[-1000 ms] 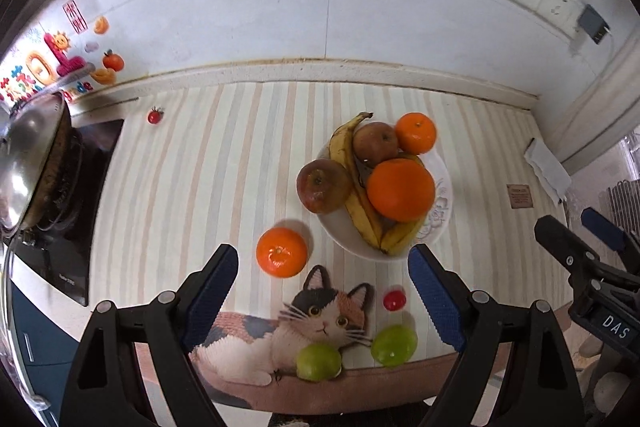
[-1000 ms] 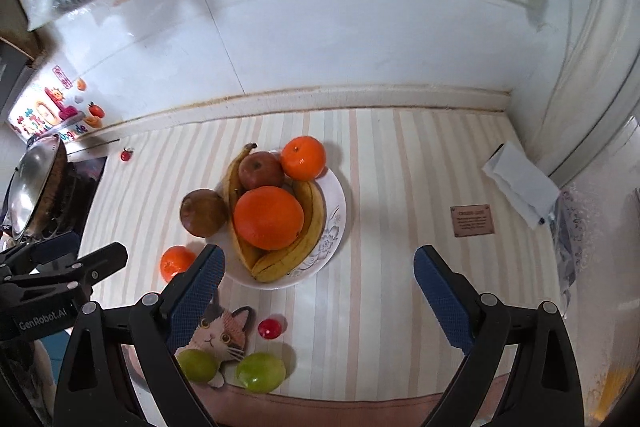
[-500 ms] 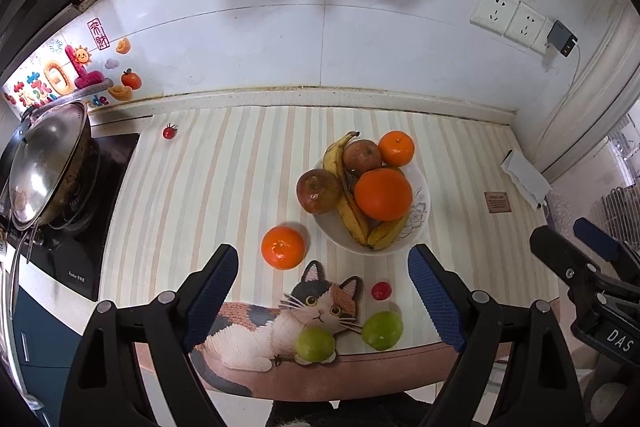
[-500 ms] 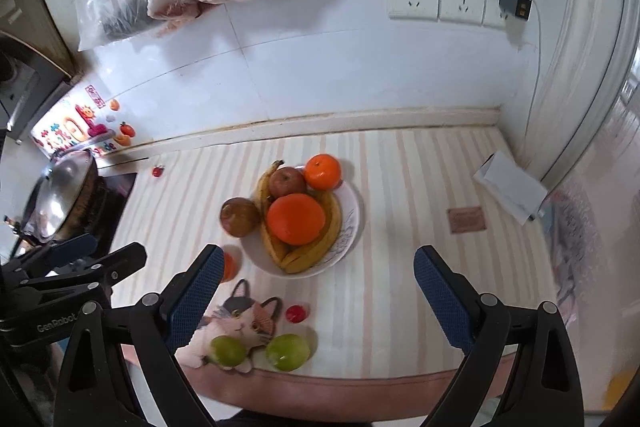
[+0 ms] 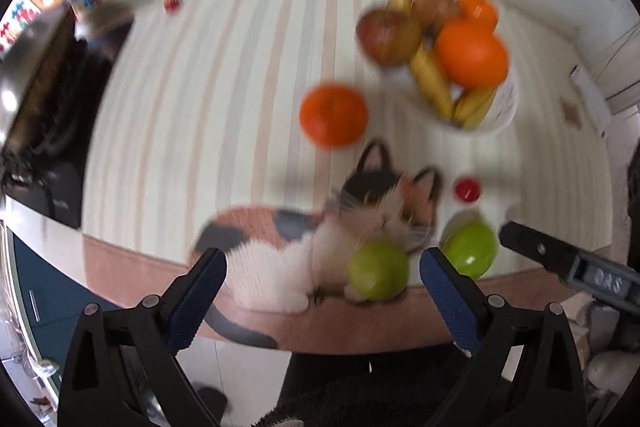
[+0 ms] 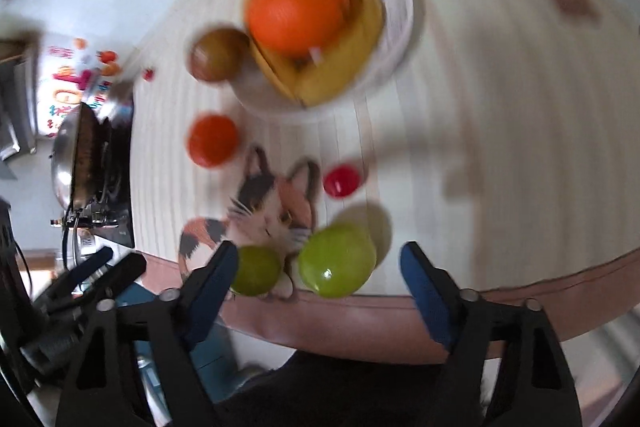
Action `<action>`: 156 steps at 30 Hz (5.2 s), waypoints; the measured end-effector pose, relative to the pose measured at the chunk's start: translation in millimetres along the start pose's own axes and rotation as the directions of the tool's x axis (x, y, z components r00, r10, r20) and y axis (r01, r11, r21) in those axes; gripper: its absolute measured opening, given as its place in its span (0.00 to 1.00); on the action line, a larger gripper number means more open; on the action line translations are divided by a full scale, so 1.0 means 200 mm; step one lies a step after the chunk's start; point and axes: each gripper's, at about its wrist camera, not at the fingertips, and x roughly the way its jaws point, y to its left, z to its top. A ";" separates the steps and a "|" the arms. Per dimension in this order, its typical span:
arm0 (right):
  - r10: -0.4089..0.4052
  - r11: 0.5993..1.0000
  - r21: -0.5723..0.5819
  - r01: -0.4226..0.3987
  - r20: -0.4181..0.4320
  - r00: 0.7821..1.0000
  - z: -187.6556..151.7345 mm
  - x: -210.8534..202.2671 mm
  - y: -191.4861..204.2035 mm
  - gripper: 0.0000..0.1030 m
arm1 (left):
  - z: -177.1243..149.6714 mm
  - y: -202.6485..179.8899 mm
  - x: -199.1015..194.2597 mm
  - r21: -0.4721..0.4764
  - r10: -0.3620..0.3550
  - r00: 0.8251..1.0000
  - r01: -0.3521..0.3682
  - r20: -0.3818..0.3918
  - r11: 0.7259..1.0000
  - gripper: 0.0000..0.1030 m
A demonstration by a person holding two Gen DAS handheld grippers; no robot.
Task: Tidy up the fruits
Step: 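Grasp a green apple with the left gripper while the right gripper grasps the other green apple, then carry both green apples onto the plate and open both grippers, then withdraw both grippers and move toward the tangerine and red cherry tomato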
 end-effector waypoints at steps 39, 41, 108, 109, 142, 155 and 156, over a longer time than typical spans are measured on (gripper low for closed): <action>-0.142 0.985 -0.091 0.146 0.045 0.989 0.00 0.12 -0.09 0.58 | 0.03 -0.35 0.42 0.047 -0.125 0.981 0.134 -0.151 0.990 0.50; -0.119 0.990 -0.074 0.123 0.059 0.991 0.02 0.08 -0.09 0.58 | 0.07 -0.32 0.35 0.044 -0.142 0.982 0.149 -0.124 0.988 0.50; -0.089 0.993 -0.059 0.101 0.184 0.979 1.10 -0.28 -0.02 0.74 | 0.71 -0.38 0.18 0.007 -0.181 0.983 0.181 -0.007 0.983 0.58; -0.090 0.992 -0.066 0.105 0.194 0.977 1.07 -0.30 -0.01 0.77 | 0.71 -0.38 0.15 0.009 -0.184 0.983 0.183 0.008 0.983 0.60; -0.227 0.901 -0.205 0.383 0.530 0.817 0.10 -0.93 0.39 0.96 | 0.31 -0.31 -0.54 0.103 -0.100 0.960 0.075 0.263 0.992 0.87; -0.197 0.914 -0.198 0.354 0.547 0.814 -0.10 -1.08 0.42 0.96 | 0.16 -0.33 -0.66 0.123 -0.126 0.964 0.100 0.235 0.987 0.87; -0.194 0.915 -0.197 0.351 0.546 0.815 -0.11 -1.09 0.42 0.96 | 0.15 -0.33 -0.67 0.123 -0.129 0.963 0.102 0.237 0.987 0.87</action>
